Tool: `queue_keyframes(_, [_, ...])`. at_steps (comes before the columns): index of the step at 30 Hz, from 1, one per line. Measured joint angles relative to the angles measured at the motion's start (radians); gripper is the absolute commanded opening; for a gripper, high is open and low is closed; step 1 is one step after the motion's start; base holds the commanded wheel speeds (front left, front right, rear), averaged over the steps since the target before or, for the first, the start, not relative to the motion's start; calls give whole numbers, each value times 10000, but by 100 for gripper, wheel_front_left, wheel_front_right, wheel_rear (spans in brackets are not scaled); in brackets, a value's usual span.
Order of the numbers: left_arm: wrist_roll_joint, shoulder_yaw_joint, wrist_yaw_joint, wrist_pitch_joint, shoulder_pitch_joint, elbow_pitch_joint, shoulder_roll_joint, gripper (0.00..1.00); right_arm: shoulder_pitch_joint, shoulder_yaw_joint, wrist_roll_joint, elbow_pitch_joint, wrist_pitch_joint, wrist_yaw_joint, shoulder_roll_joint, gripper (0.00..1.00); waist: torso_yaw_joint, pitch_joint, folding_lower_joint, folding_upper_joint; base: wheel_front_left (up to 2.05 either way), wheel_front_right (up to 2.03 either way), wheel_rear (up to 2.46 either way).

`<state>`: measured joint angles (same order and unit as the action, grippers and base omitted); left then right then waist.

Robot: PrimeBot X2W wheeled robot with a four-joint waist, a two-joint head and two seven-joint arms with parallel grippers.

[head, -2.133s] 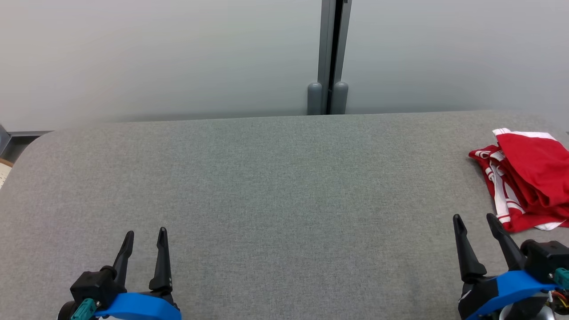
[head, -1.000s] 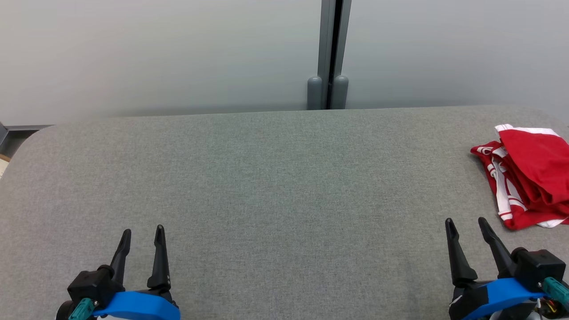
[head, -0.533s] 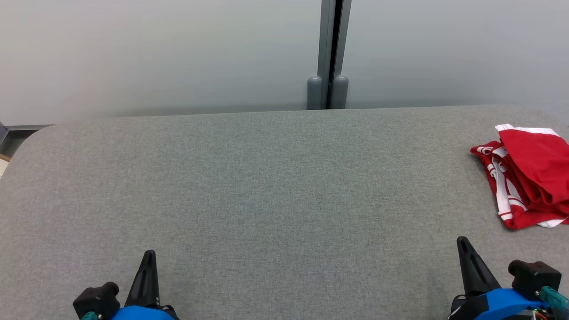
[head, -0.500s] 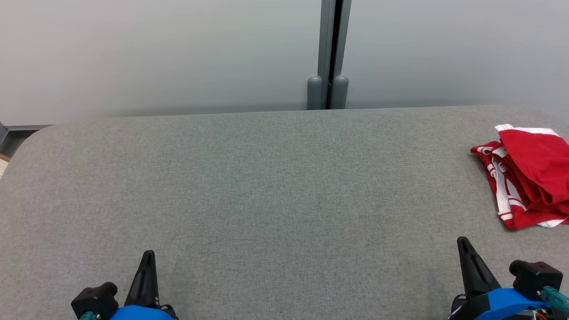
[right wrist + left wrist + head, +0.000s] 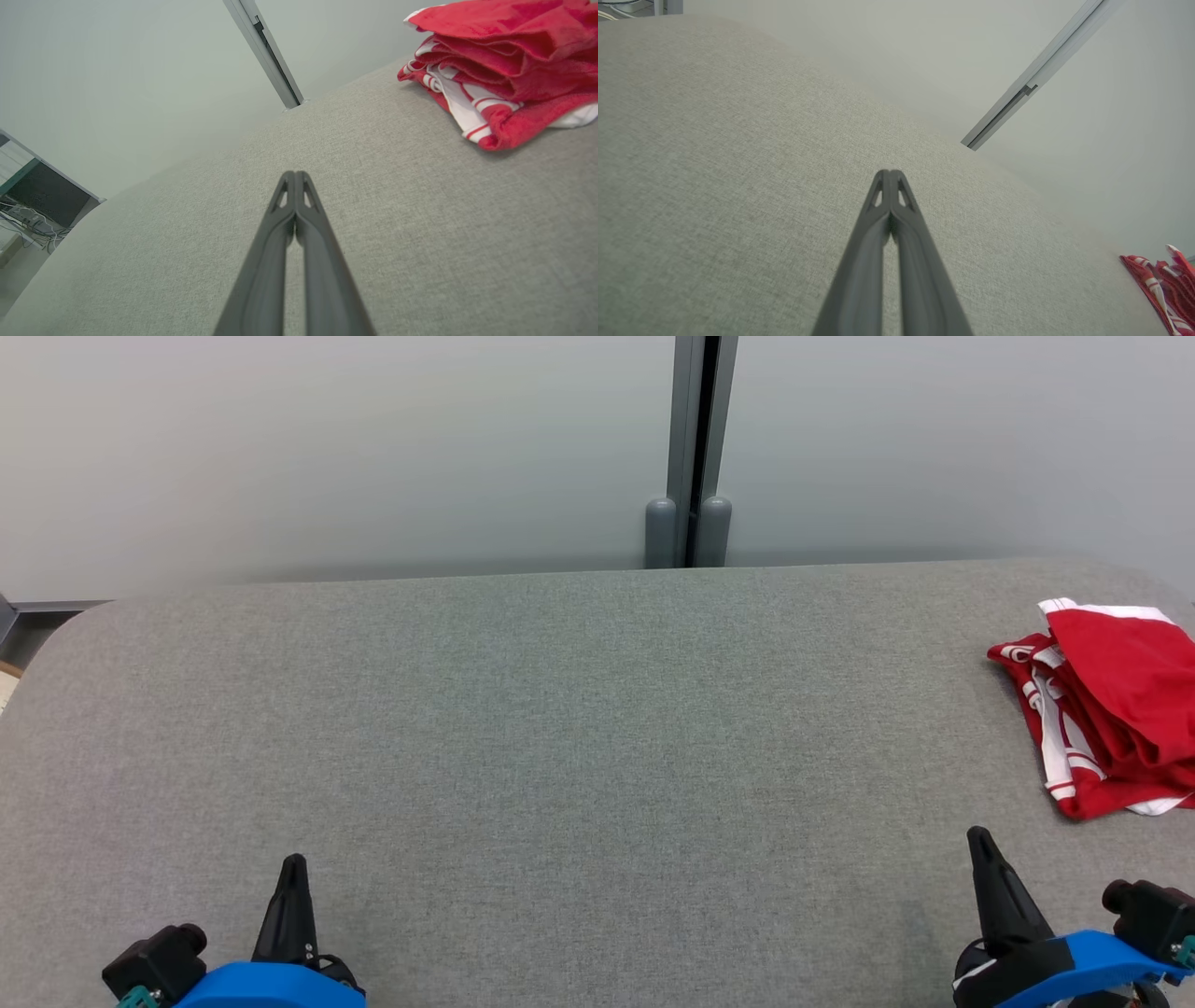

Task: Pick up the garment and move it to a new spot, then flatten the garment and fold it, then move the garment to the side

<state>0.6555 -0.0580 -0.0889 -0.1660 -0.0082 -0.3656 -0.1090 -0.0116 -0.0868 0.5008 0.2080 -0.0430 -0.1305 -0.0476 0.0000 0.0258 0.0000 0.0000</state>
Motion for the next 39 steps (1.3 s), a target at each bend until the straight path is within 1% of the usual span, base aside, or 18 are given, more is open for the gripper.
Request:
queue_keyframes(18, [2359, 424, -100, 692, -218, 293, 148, 0, 283, -58, 2752, 88, 380, 0, 0, 0, 0, -39, 0, 0, 0, 0, 0])
queue_keyframes(39, [4571, 817, -186, 1340, -416, 568, 276, 0, 545, -128, 5338, 169, 754, 0, 0, 0, 0, -83, 0, 0, 0, 0, 0])
